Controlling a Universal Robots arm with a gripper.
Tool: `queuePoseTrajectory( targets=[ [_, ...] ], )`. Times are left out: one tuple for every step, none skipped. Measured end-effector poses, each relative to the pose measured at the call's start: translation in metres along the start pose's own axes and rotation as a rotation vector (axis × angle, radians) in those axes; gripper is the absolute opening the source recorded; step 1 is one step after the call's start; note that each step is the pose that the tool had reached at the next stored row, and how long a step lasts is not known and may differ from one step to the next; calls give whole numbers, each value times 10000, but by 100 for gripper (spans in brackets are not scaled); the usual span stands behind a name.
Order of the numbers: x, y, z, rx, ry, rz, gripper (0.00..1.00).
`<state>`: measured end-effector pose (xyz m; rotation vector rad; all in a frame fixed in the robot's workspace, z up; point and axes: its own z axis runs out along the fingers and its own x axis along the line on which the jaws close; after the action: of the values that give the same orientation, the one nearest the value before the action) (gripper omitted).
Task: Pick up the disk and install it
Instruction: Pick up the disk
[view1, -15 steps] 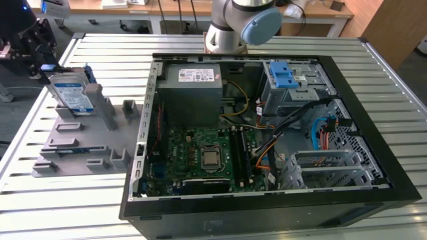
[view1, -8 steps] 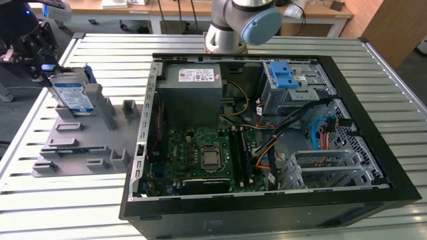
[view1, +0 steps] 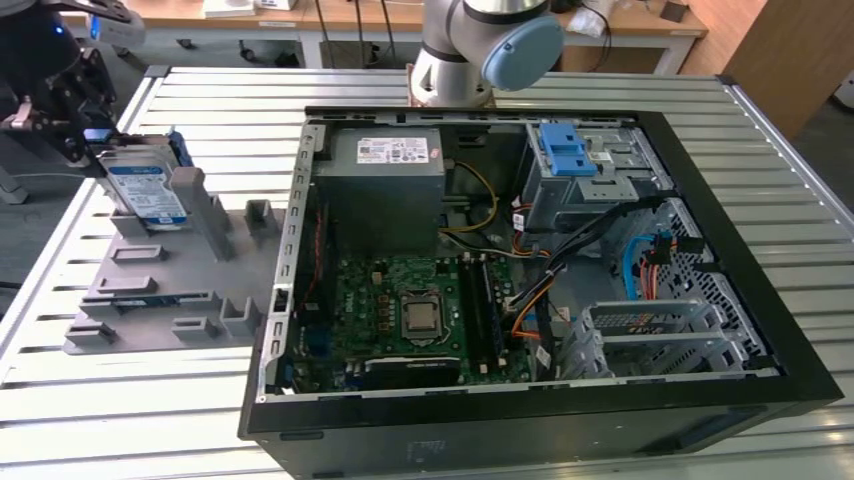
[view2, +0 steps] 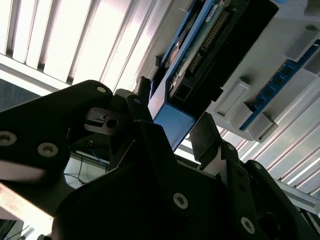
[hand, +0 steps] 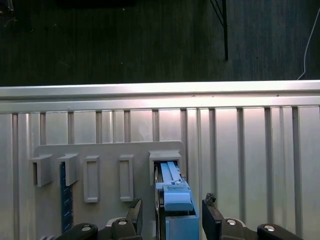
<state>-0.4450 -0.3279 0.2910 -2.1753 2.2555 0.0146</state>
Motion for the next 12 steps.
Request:
queuePoseTrajectory(
  targets=[
    [0,0,1,-2,1,0,59],
    [0,0,1,-3,1,0,57],
    [0,0,1,-4,1,0,57],
    [0,0,2,-2,1,-1,57],
    [0,0,3,-1,0,0,50],
    [0,0,3,-1,0,0,50],
    [0,0,3,-1,0,0,50],
    [0,0,4,-1,0,0,50],
    [0,0,4,-1,0,0,50],
    [0,0,4,-1,1,0,50],
    [0,0,4,-1,0,0,50],
    [0,0,4,-1,0,0,50]
  ],
)
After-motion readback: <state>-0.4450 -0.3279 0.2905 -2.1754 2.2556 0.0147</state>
